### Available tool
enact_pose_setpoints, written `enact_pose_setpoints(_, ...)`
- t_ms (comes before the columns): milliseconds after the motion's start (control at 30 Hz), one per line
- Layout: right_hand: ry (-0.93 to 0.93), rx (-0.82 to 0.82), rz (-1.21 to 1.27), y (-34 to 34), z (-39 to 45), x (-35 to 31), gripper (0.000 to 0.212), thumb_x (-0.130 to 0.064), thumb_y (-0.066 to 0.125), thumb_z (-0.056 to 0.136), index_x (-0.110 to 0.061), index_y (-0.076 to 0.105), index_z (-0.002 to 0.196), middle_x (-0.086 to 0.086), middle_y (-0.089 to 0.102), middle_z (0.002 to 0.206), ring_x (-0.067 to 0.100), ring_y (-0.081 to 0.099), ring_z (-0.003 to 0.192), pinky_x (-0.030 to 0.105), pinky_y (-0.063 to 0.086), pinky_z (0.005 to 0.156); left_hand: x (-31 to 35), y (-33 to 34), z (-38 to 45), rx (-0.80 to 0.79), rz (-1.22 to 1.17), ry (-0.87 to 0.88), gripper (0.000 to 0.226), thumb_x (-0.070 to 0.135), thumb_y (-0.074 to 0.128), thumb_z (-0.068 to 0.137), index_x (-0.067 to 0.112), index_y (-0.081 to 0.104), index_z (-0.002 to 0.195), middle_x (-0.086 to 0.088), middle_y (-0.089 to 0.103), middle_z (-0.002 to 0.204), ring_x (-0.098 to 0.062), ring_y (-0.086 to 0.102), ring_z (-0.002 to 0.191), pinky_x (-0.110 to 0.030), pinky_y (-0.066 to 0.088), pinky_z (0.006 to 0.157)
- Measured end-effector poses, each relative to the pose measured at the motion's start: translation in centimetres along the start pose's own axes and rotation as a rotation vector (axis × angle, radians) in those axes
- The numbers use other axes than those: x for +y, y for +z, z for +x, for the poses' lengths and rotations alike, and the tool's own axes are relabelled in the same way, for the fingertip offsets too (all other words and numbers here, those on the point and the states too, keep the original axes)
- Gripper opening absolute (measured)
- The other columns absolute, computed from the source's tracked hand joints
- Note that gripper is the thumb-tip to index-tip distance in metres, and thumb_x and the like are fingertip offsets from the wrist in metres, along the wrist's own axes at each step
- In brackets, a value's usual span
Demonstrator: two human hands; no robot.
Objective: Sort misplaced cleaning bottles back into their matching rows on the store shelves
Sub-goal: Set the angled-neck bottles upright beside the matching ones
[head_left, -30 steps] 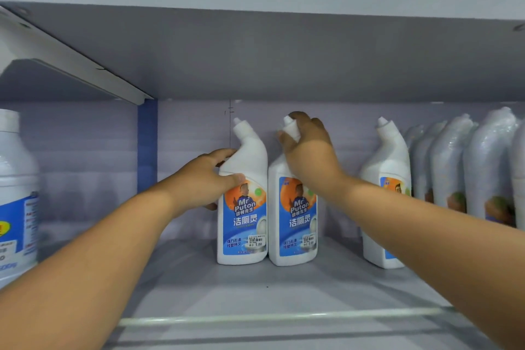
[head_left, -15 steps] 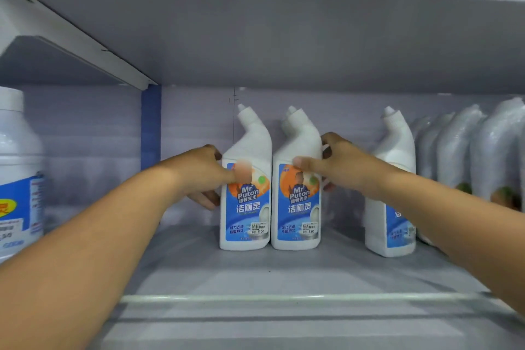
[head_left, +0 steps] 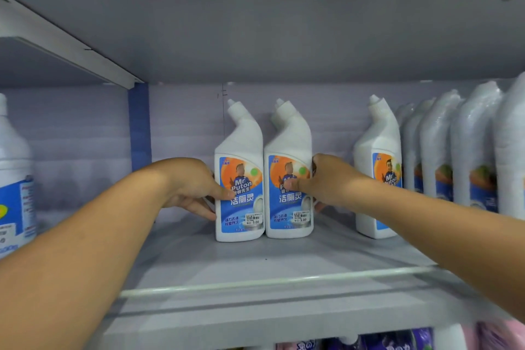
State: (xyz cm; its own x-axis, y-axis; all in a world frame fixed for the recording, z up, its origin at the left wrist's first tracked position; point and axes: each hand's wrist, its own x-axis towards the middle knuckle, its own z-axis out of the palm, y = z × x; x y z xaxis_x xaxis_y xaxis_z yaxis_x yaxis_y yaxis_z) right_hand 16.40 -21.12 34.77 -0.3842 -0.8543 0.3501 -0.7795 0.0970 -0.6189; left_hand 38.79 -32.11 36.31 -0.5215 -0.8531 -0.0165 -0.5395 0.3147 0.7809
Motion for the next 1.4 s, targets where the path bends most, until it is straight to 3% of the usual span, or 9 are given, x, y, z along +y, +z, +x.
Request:
enact_pose_setpoints(233,-0.217,0.792,0.008,-9.2,0.1,1.3,0.029,-0.035,0.068,0.092,-0.016,0.064,0.113,0.010,0.058,0.122,0.026,0.061,0.101,0.025,0.041,0.087,1.3,0.2,-0.2,0.225,-0.206,0.234,0.056,0.030,0.080,0.086,0.017,0.055,0.134,-0.007,0.077,0.105,-0.024,0.077,0.090,-0.044,0.064,0.075)
enact_pose_setpoints(367,0.100,0.427,0.123,-12.1,2.4,4.1,0.063,-0.051,0.068,0.085,-0.016,0.052,0.134,0.012,0.059,0.135,0.031,0.064,0.111,0.035,0.048,0.100,1.6,1.1,-0.2,0.320,-0.222,0.365,0.054,0.026,0.075,0.091,0.034,0.052,0.139,0.005,0.071,0.108,-0.017,0.075,0.089,-0.033,0.060,0.064)
enact_pose_setpoints(467,0.139,0.224,0.288,-12.0,2.5,4.9,0.042,-0.045,0.063,0.093,-0.017,0.056,0.122,0.016,0.071,0.110,0.035,0.071,0.096,0.054,0.058,0.089,1.4,1.5,-0.4,0.325,-0.225,0.390,0.046,0.025,0.073,0.093,0.037,0.055,0.134,0.006,0.073,0.107,-0.014,0.076,0.086,-0.032,0.061,0.063)
enact_pose_setpoints(600,-0.031,0.313,0.068,-10.8,0.9,2.5,0.031,-0.041,0.054,0.100,-0.011,0.057,0.109,0.008,0.064,0.091,0.023,0.059,0.073,0.030,0.042,0.058,1.0,1.6,-0.3,0.352,-0.232,0.415,0.043,0.028,0.073,0.093,0.040,0.055,0.130,0.006,0.074,0.109,-0.015,0.076,0.089,-0.035,0.064,0.070)
enact_pose_setpoints(833,-0.252,0.435,0.044,-5.5,-0.7,-4.6,0.030,-0.043,0.057,0.097,-0.017,0.048,0.087,-0.003,0.051,0.078,0.020,0.048,0.066,0.035,0.028,0.055,1.2,1.8,-0.1,0.529,-0.033,0.536,0.041,0.034,0.073,0.091,0.031,0.060,0.130,0.006,0.062,0.124,-0.010,0.068,0.098,-0.023,0.055,0.076)
enact_pose_setpoints(1067,-0.357,0.323,0.212,1.0,-0.6,-10.5,0.041,-0.043,0.046,0.105,-0.005,0.054,0.117,0.011,0.060,0.133,0.020,0.056,0.114,0.011,0.036,0.079,2.5,1.4,-2.1,0.511,-0.076,0.732,0.045,0.078,0.059,0.080,0.037,0.064,0.098,0.008,0.054,0.124,0.006,0.055,0.109,-0.015,0.044,0.093)
enact_pose_setpoints(1200,-0.348,0.329,-0.045,-0.7,0.4,-8.8,0.052,-0.051,0.028,0.106,-0.015,0.063,0.120,0.014,0.057,0.126,0.030,0.052,0.125,0.035,0.040,0.105,2.5,1.4,-2.6,0.337,0.015,0.625,0.040,0.047,0.079,0.081,0.025,0.062,0.109,0.008,0.047,0.131,-0.004,0.062,0.106,-0.018,0.057,0.080)
enact_pose_setpoints(1333,-0.411,0.581,0.106,-3.9,2.0,-3.8,0.034,-0.048,0.056,0.098,-0.022,0.067,0.117,0.005,0.050,0.123,0.027,0.058,0.112,0.031,0.048,0.094,2.1,0.8,-2.5,0.368,0.102,0.593,0.046,0.036,0.082,0.082,0.021,0.059,0.119,0.005,0.049,0.130,-0.005,0.064,0.101,-0.018,0.057,0.074)
enact_pose_setpoints(1400,-0.288,0.403,0.239,-4.3,2.4,-2.4,0.042,-0.049,0.065,0.092,-0.025,0.059,0.126,0.000,0.050,0.126,0.019,0.059,0.107,0.023,0.048,0.077,1.8,0.1,-2.5,0.343,0.049,0.561,0.047,0.036,0.082,0.083,0.025,0.057,0.121,0.006,0.058,0.126,-0.009,0.071,0.095,-0.021,0.059,0.071)
